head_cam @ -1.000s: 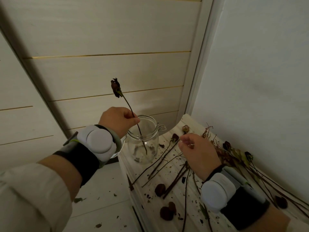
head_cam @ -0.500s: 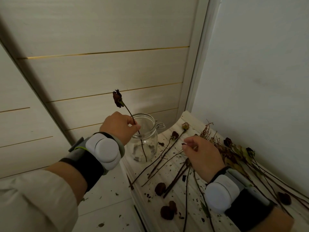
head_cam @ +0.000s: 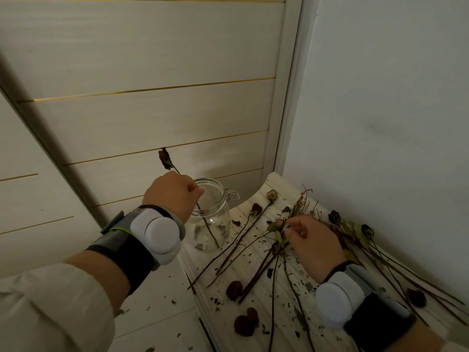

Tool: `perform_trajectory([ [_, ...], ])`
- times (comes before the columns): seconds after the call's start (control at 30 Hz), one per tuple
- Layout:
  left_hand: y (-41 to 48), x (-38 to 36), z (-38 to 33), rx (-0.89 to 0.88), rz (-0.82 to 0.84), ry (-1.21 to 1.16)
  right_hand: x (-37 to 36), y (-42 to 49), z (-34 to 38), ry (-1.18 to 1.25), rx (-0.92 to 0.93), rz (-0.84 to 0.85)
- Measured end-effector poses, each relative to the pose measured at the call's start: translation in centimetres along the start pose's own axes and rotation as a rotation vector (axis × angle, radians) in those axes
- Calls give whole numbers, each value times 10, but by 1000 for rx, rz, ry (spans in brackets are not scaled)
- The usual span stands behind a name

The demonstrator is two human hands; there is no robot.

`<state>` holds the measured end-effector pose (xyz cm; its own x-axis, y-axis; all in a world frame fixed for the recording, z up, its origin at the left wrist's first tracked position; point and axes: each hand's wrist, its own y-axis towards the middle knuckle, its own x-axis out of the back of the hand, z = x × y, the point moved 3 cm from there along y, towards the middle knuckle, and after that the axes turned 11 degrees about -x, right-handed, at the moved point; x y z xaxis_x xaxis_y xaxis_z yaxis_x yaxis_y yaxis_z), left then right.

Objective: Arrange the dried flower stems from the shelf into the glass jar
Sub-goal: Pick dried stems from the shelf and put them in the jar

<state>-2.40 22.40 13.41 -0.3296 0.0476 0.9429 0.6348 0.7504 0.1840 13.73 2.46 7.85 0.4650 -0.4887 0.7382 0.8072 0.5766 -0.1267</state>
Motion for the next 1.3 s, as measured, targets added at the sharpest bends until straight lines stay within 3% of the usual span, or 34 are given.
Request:
perform_trajectory([
  [0.37,-17,-4,-57,-170,-55,-95,13,4,-11,-11,25,-45],
  [0.57,-32,-27,-103,-253,35,-162,31,8,-38,-13,-31,-44],
  [0.97,-58,-107,-116,-133,302,-149,56,6,-98,-82,-127,-72],
  [1.3,-60,-136,-95,-8,401,-31,35,0,-125,-165,-154,-39],
])
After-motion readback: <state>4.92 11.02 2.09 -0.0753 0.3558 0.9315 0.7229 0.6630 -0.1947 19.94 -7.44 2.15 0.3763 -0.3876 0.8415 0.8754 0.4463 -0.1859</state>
